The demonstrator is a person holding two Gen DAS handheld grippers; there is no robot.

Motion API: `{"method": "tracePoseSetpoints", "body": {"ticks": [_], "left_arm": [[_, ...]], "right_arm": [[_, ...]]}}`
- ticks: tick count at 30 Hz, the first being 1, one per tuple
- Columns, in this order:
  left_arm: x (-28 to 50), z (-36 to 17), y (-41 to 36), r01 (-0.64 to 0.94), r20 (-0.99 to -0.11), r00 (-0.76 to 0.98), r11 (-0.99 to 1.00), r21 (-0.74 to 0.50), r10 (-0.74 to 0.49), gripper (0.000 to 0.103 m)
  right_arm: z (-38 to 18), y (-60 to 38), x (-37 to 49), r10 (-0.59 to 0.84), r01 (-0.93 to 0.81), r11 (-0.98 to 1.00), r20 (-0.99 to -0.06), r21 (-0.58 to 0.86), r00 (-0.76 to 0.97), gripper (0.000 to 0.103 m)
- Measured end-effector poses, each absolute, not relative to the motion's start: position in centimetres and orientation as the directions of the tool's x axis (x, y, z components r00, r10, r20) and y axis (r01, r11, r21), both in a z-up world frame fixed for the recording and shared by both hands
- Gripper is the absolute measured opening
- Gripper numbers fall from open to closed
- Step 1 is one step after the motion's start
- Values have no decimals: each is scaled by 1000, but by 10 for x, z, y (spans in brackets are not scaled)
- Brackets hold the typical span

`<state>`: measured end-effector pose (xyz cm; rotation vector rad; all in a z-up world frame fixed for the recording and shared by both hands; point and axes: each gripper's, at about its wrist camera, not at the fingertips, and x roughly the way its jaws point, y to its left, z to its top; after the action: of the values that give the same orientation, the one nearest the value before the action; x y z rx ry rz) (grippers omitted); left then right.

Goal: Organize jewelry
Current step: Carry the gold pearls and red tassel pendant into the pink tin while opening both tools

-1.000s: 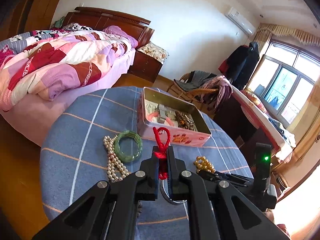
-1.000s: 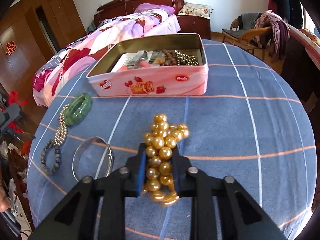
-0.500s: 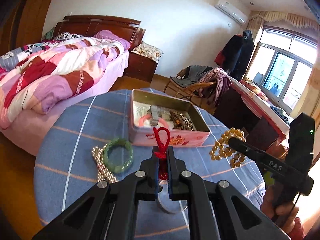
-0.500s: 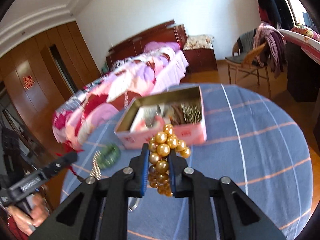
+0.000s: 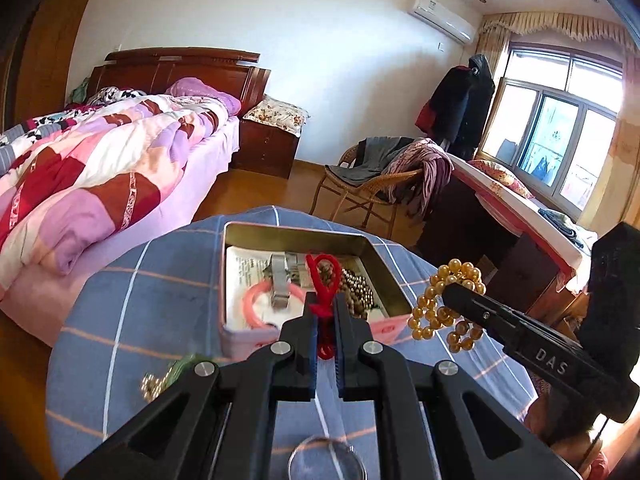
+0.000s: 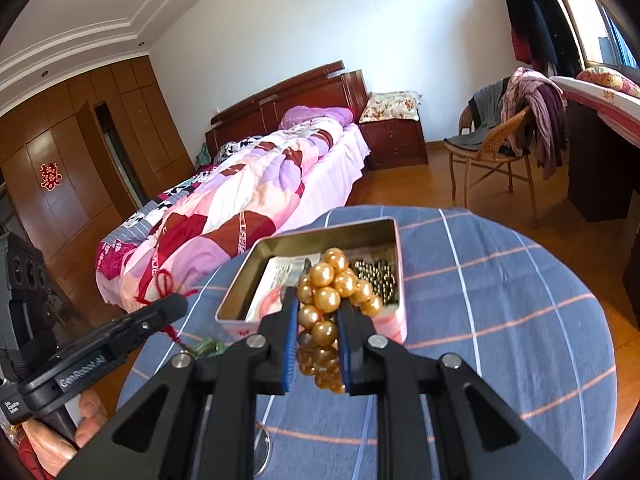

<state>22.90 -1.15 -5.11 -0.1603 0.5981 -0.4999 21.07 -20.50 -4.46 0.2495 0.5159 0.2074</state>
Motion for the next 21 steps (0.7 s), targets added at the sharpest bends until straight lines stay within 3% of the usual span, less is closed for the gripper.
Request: {"method": "tracePoseSetpoints", "body": {"ticks": [14, 21], "left_arm": [[285, -45, -45, 381, -538, 720, 898, -220, -437, 5], [316, -60, -61, 346, -595, 717, 927, -146, -362, 5]], "right_arm": [[-30, -196, 261, 198, -109, 967, -411, 229, 890, 20], [-52, -200, 302, 167, -67, 972, -471, 223, 866, 20]]}}
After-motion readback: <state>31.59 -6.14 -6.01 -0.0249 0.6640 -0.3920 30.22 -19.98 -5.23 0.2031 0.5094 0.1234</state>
